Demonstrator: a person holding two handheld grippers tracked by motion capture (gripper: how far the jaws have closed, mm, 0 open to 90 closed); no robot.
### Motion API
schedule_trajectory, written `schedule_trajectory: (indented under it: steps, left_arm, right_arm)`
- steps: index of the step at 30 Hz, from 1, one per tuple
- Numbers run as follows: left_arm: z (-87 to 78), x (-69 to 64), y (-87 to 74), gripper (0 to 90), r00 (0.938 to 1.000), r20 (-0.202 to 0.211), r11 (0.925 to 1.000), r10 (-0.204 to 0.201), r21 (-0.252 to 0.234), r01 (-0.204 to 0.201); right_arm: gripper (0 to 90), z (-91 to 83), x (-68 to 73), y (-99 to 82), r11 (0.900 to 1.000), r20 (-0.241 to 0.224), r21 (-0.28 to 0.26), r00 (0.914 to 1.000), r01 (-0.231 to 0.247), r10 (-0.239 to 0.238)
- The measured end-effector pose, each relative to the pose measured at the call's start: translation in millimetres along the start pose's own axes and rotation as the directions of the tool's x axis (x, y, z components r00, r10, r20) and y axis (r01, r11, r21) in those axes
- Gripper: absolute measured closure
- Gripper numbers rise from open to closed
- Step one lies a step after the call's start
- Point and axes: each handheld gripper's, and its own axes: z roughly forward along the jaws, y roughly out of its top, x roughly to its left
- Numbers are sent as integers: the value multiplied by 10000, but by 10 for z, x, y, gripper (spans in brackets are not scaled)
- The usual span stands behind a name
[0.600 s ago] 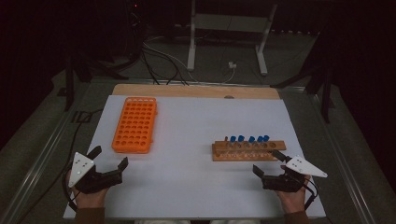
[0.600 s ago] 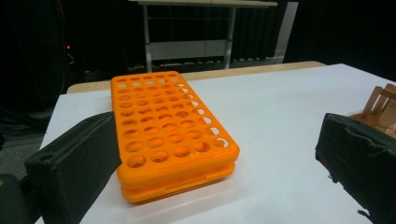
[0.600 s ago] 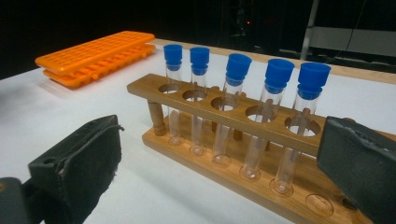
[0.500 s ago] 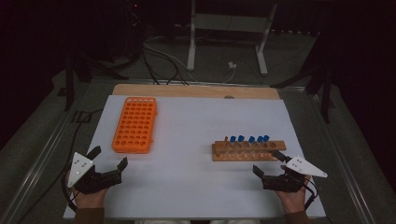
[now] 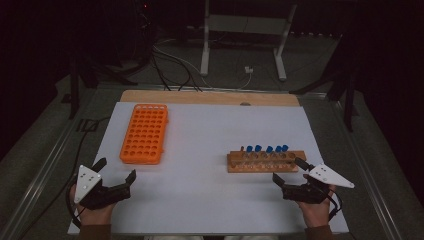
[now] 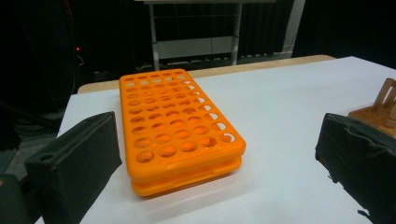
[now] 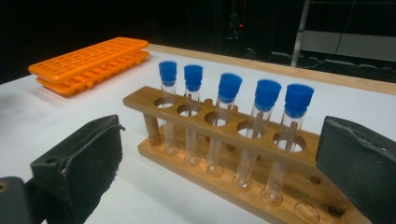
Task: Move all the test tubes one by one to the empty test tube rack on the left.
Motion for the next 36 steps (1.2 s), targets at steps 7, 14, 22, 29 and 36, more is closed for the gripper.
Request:
schedule_trajectory:
  steps: [7,14,22,29,36]
  left_arm:
    - [0,25,-19,7,9999,-20,9998,-170,-39,170]
    - [0,45,-23,7,9995,-50,9995,-310,-94,310]
    - [-10,61,-20,7,9989,-68,9987,-469,-199,467]
    - [26,30,-7,7,9991,32,9989,-424,-193,424]
    - [27,29,-12,7,9990,26,9988,-454,-174,454]
  right_arm:
    - [10,55,-58,134,9995,177,289,9998,83,-89]
    - [10,89,-133,259,9993,276,370,9996,64,-74]
    - [28,150,-251,345,9988,426,490,9991,-50,29]
    - [72,182,-378,285,9968,612,775,9980,-181,134]
    - [314,228,-478,189,9951,640,985,9979,-33,-31]
